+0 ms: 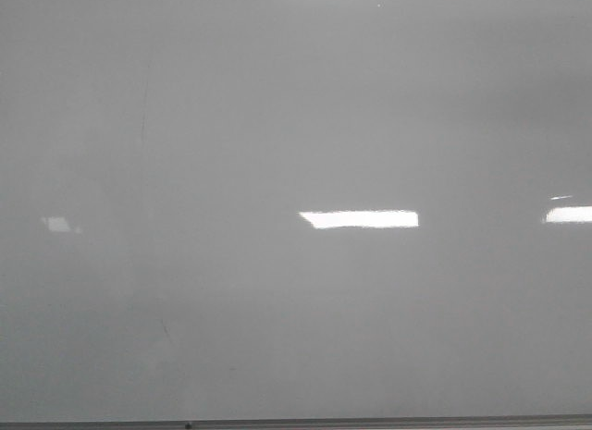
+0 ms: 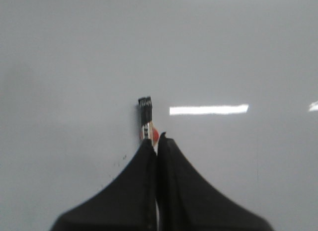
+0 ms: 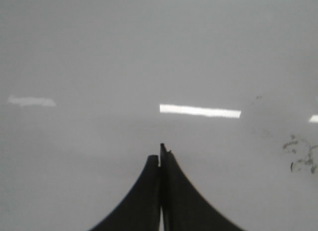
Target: Write number 8 on whiteboard
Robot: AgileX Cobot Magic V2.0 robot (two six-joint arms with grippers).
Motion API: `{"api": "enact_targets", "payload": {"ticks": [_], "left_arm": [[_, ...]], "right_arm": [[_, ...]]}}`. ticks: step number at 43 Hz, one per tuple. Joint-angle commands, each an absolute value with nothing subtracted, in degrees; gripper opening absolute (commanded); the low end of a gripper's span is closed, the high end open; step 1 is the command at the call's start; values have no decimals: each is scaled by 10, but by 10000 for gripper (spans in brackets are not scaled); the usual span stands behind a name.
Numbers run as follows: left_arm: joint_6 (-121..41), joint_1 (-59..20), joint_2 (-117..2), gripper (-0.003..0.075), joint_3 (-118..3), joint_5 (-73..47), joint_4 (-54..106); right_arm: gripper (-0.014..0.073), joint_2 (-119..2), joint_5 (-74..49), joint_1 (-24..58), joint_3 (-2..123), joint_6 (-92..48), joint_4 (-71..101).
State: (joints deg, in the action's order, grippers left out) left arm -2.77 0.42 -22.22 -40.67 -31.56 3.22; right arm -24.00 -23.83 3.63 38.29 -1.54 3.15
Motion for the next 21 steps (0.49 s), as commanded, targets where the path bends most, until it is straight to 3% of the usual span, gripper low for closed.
{"api": "enact_targets", "payload": {"ticks": [1,17,21], "left_arm": [[-23,4,-257,-21,-415,-285,37],[-23,4,-322,-20,-401,-304,37],[-23,4,-336,-13,-401,-307,37]], "right_arm": [[-70,-284,-214,36,401,-17,30],[-65,-381,-257,36,401,-17,25],[-9,-398,-272,36,401,-17,7]]}}
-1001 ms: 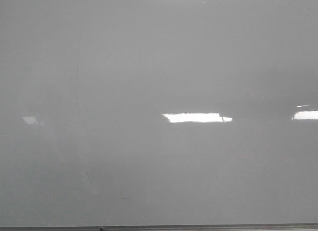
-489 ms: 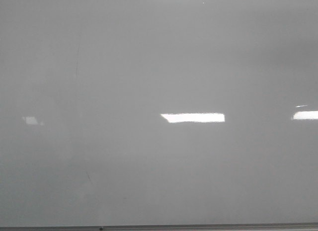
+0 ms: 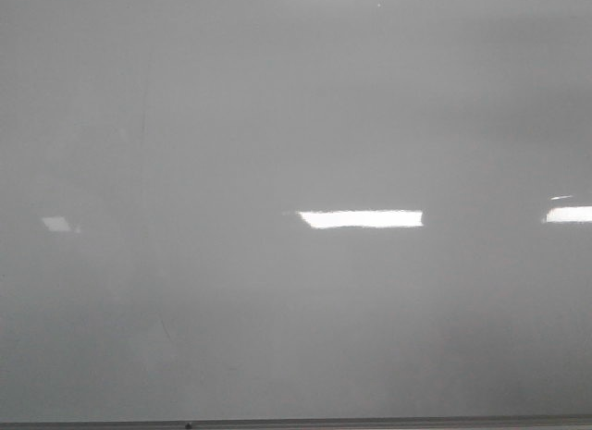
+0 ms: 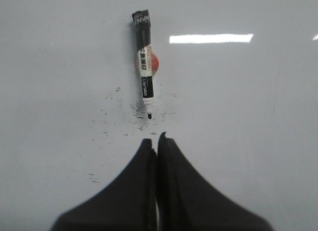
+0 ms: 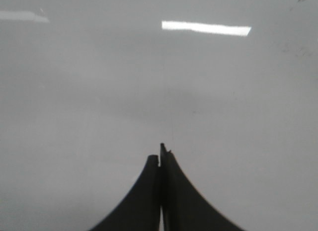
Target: Write number 8 on whiteboard
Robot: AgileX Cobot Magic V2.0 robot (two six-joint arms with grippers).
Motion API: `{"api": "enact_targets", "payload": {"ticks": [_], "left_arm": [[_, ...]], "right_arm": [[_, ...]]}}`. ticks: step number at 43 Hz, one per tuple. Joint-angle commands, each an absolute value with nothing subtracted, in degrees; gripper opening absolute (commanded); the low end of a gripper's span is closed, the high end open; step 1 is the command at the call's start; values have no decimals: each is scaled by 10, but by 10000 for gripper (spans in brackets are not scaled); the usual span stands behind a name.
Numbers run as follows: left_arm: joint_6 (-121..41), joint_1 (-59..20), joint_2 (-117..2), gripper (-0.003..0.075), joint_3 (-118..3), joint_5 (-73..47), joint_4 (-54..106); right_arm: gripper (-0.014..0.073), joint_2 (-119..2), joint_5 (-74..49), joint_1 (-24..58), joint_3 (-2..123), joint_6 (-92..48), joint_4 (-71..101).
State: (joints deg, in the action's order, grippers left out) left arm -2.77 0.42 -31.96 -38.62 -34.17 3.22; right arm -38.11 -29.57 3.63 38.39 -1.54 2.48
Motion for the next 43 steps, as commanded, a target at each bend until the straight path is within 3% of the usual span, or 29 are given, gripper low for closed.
{"api": "enact_targets", "payload": {"ticks": [1,3,7,11,15,43], "left_arm": [[-23,4,-341,6,-401,-308,37],[-23,4,-348,48,-401,-309,37],[-23,4,-368,246,-401,-310,36],[-23,4,-388,465,-401,-304,35],[-23,4,-414,608,-401,-295,34],[-22,4,-694,627,-512,-205,34]], "right_arm": [[23,-402,-275,36,401,-17,4],[125,-409,-279,36,401,-17,0],[358,-417,-283,36,401,-17,0],[518,-418,-283,36,401,-17,0],[576,-418,-281,36,401,-17,0],[572,-418,-281,36,401,-17,0]]}}
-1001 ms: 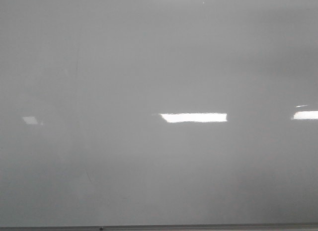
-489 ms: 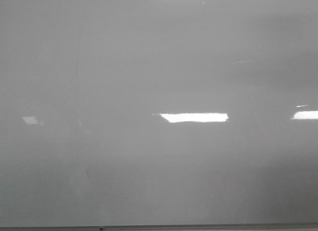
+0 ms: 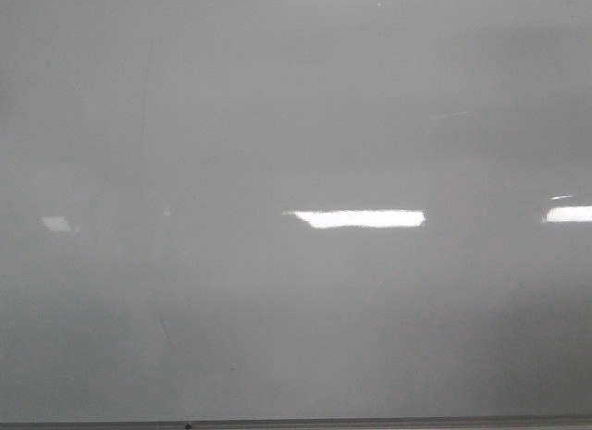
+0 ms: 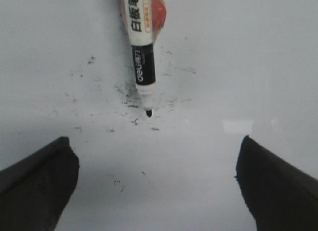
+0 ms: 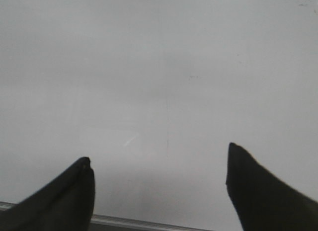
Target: Write number 8 on whiteboard
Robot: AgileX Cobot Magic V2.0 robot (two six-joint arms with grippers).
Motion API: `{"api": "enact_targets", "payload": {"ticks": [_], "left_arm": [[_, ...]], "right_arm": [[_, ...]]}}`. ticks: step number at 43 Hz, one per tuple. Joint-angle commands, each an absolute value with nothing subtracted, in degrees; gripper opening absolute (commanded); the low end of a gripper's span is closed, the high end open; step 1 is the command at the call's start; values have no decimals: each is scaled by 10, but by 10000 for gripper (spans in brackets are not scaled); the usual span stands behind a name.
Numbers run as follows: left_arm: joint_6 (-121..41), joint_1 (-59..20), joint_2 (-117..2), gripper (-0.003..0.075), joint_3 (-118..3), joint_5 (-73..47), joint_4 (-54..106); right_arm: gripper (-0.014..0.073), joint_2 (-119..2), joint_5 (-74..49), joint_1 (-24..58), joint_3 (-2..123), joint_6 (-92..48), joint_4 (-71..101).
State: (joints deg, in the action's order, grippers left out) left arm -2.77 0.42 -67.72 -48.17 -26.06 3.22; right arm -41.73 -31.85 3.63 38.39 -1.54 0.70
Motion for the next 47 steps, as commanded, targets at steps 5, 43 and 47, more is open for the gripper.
{"api": "enact_targets", "payload": {"ticks": [5,43,47], "left_arm": [[-22,4,-727,627,-524,-181,34],[-22,4,-814,287,-530,-58,34],[-22,4,-814,206,-530,-57,34]], "right_arm": [[572,-418,-281,36,401,-17,0],[572,-418,-281,36,401,-17,0],[572,-418,-281,36,401,-17,0]]}}
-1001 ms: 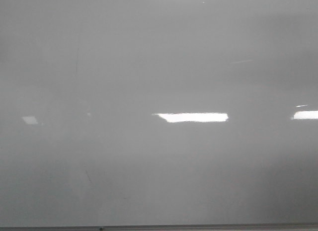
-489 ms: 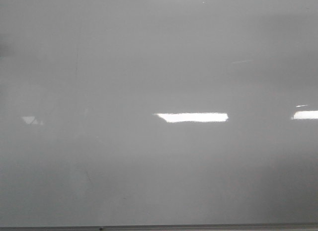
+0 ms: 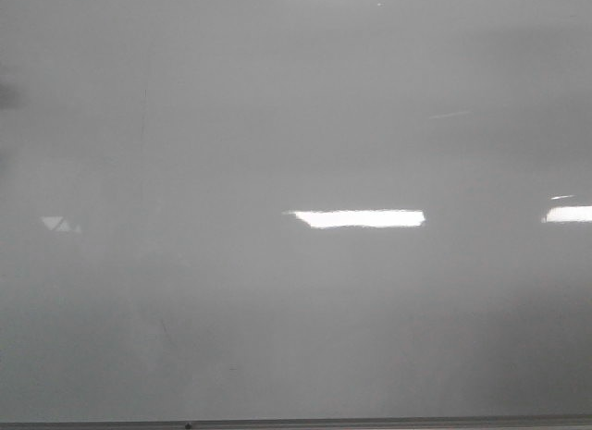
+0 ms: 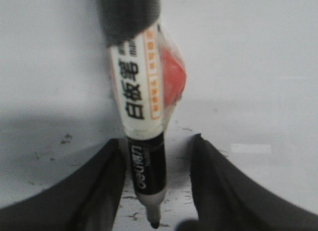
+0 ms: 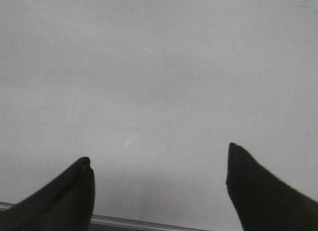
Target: Write number 8 on whiteboard
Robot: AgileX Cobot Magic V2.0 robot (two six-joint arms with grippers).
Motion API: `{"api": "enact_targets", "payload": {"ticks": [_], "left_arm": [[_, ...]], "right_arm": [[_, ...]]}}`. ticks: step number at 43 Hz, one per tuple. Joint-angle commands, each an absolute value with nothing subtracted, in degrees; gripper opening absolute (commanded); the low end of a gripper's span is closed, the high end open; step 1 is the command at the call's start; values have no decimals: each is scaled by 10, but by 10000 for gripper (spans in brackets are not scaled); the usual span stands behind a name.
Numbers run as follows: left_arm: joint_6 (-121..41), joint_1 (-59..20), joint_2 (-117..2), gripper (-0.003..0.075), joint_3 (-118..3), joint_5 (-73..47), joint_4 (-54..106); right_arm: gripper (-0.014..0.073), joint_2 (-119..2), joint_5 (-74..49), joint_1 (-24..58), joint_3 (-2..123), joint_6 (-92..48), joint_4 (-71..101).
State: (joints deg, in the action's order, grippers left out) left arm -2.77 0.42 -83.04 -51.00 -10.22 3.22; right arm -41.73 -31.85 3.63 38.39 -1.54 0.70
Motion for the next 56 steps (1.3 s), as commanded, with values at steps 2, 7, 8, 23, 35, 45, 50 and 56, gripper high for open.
{"api": "enact_targets", "payload": {"ticks": [2,7,8,23,35,45,50,56], "left_arm": [[-22,4,-814,167,-530,-57,34],[-22,4,-812,94,-530,-64,34],[-22,4,-810,81,-530,-68,34],[-22,4,-722,-21,-551,-225,34],[-194,-66,-692,-21,-644,-475,77],[-353,-179,-732,-21,-698,-553,179],[-403,-245,-764,-21,-703,-555,183],[-447,-335,-810,-21,-703,-557,180]], "right_arm": [[572,-418,-281,36,401,-17,0],[572,-417,-278,36,404,-17,0],[572,-416,-278,36,404,-17,0],[572,-405,-363,36,465,-17,0],[572,-405,-432,36,516,-17,0],[572,-432,-457,36,518,-17,0],[572,-456,-467,37,518,-24,0],[570,-489,-472,39,518,-93,33]]}}
